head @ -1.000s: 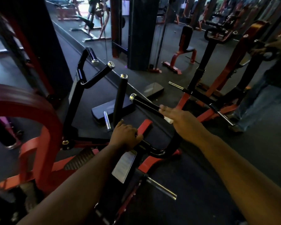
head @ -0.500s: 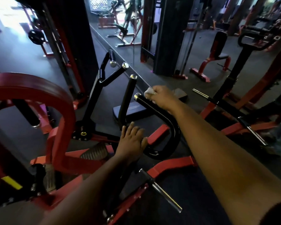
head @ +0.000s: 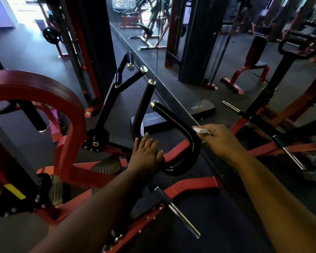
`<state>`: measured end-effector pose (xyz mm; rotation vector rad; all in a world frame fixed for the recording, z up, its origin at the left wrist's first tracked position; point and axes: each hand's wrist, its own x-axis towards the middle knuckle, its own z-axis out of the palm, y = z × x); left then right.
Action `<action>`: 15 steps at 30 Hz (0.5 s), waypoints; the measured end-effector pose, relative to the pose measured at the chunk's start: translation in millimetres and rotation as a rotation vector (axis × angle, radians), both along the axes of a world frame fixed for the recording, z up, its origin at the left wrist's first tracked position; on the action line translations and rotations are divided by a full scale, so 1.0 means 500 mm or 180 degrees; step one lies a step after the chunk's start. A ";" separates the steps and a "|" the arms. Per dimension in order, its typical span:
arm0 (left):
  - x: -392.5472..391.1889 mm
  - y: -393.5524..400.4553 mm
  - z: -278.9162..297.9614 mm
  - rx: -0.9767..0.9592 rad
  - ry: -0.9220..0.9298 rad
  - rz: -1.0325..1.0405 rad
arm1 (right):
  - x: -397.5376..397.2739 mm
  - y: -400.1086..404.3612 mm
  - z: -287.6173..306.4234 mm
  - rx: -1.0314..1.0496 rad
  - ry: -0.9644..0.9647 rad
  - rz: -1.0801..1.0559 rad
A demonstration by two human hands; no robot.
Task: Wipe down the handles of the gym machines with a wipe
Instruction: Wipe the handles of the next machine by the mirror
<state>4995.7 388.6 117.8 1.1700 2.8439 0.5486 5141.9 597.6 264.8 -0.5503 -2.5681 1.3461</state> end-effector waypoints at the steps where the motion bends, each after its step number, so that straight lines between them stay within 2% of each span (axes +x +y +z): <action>1: -0.001 0.000 0.003 -0.0034 -0.0027 -0.0016 | 0.012 0.004 0.004 -0.0086 -0.0127 0.0009; 3: -0.004 0.001 0.012 -0.0142 -0.0089 -0.0079 | -0.003 0.011 0.018 0.0164 -0.0150 -0.0098; 6: -0.009 0.000 0.027 -0.0266 -0.0129 -0.0212 | -0.095 -0.014 0.047 0.1074 0.0295 -0.0383; 9: -0.011 -0.008 0.031 -0.0253 -0.0168 -0.0298 | -0.210 -0.076 0.055 0.1769 0.0444 -0.0026; 12: -0.013 -0.020 0.026 -0.0190 -0.0121 -0.0419 | -0.283 -0.115 0.039 0.2478 0.0222 0.0344; 15: -0.018 -0.029 0.025 -0.0210 -0.0082 -0.0540 | -0.269 -0.126 0.037 0.2675 0.0147 0.0701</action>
